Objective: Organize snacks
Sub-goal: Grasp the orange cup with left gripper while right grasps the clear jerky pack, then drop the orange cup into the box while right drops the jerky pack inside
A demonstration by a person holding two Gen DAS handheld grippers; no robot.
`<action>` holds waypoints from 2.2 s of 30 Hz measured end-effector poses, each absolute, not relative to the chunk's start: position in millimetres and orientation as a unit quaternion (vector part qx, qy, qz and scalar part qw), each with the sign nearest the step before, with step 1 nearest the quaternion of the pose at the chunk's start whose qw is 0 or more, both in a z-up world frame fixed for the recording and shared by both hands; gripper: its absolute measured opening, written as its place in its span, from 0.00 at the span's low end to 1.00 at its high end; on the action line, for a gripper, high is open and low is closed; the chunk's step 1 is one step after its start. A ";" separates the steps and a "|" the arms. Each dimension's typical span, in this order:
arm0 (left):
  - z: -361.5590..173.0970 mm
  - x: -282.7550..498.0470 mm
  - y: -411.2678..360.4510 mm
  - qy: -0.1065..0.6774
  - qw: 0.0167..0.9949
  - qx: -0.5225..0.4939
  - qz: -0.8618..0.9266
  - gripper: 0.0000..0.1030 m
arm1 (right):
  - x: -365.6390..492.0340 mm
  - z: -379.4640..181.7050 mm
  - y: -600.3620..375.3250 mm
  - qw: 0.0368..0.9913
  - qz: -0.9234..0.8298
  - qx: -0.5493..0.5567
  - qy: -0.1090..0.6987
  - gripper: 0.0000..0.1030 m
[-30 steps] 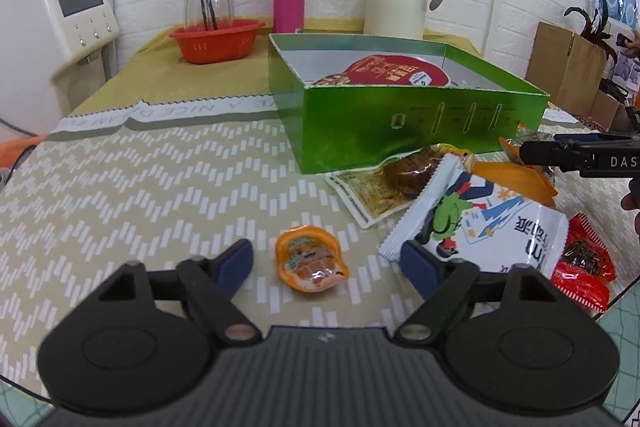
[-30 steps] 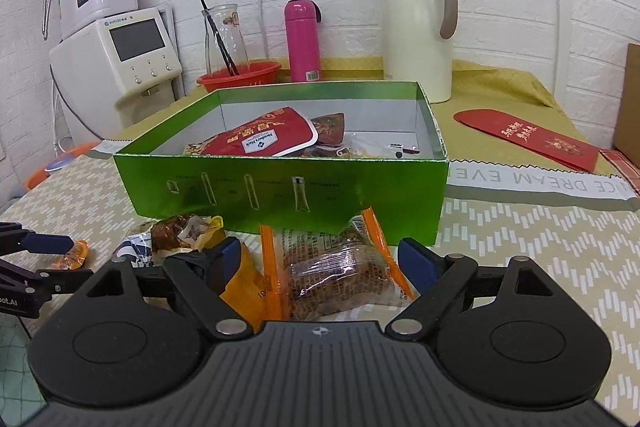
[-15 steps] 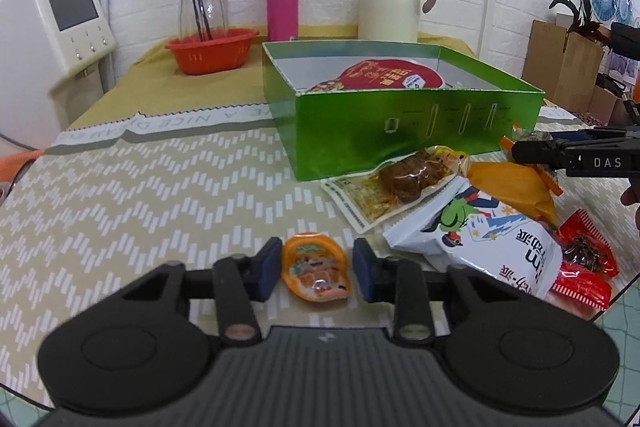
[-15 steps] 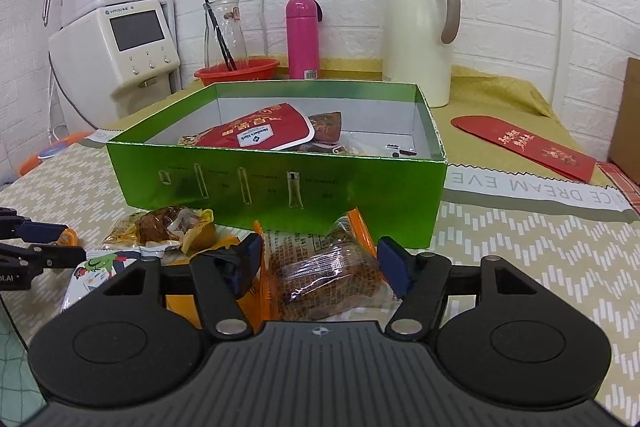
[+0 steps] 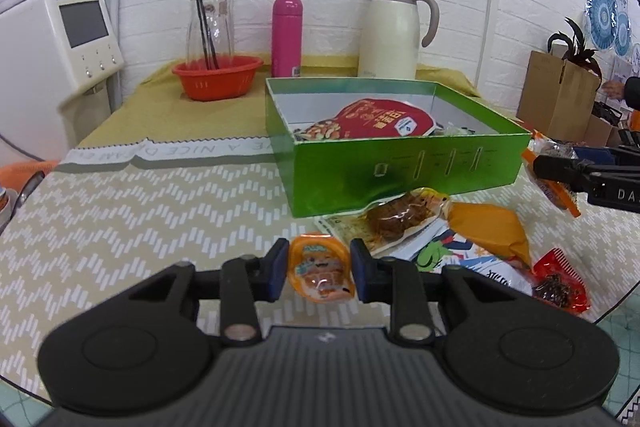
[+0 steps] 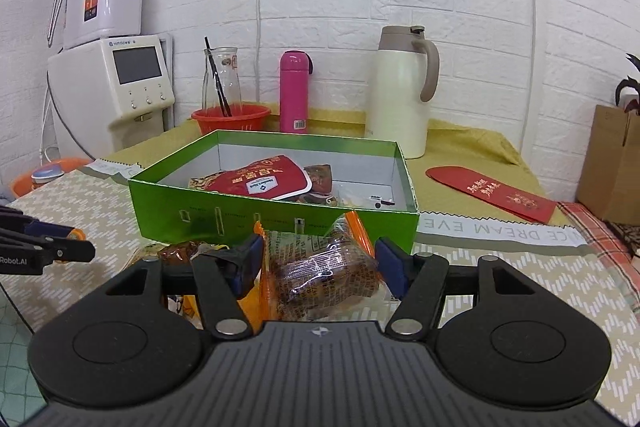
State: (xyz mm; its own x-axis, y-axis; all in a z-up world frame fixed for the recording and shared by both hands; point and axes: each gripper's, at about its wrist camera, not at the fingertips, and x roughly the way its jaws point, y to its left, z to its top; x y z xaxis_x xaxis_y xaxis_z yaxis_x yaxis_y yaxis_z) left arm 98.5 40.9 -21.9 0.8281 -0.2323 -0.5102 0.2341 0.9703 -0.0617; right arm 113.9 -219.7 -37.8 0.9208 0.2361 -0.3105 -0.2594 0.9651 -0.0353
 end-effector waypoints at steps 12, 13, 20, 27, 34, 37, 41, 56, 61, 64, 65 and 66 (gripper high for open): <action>1.1 108.8 6.9 0.230 0.965 0.014 -0.129 0.26 | 103.6 -27.6 -193.4 0.979 0.138 -0.050 0.142 0.97; 4.4 111.9 4.3 0.224 0.966 0.018 -0.126 0.26 | 104.4 -26.2 -192.6 0.980 0.136 -0.049 0.139 0.97; 25.3 150.1 -10.7 0.191 0.974 0.017 -0.119 0.26 | 127.5 -10.9 -189.6 0.987 0.117 -0.041 0.106 0.97; 42.7 189.0 -23.4 0.174 0.980 -0.009 -0.096 0.26 | 178.6 -2.1 -188.7 0.990 0.080 -0.001 0.118 0.97; 27.9 219.0 -27.0 0.193 0.978 -0.011 -0.081 0.26 | 203.9 -14.6 -186.4 0.986 0.063 0.002 0.153 0.97; 18.9 230.3 -28.6 0.198 0.977 0.001 -0.075 0.26 | 212.5 -21.3 -188.5 0.986 0.051 0.006 0.160 0.97; 8.8 241.5 -24.4 0.209 0.976 -0.008 -0.066 0.26 | 222.4 -26.3 -193.5 0.985 0.043 0.015 0.165 0.97; -10.3 257.9 -16.7 0.218 0.975 -0.012 -0.036 0.27 | 246.3 -34.5 -199.3 0.987 0.022 0.013 0.157 0.97; -13.4 260.7 -14.5 0.219 0.975 -0.010 -0.031 0.28 | 251.1 -37.7 -196.2 0.987 0.028 0.005 0.156 0.97; -14.2 260.4 -14.4 0.219 0.975 -0.009 -0.033 0.29 | 251.4 -38.2 -194.7 0.988 0.037 0.006 0.152 1.00; -14.0 260.2 -14.6 0.219 0.975 -0.007 -0.033 0.29 | 250.9 -37.9 -195.5 0.988 0.043 0.012 0.151 1.00; -13.5 259.5 -14.8 0.216 0.976 -0.005 -0.032 0.29 | 249.5 -37.2 -197.5 0.988 0.050 0.023 0.147 1.00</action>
State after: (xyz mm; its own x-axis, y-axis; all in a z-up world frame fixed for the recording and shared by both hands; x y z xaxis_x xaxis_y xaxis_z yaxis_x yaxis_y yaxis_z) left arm 259.5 -14.8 -13.5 0.9047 -0.0641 -0.4212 0.0594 0.9979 -0.0243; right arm 249.5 -197.5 -37.2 0.9520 0.1050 -0.2876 -0.0916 0.9940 0.0597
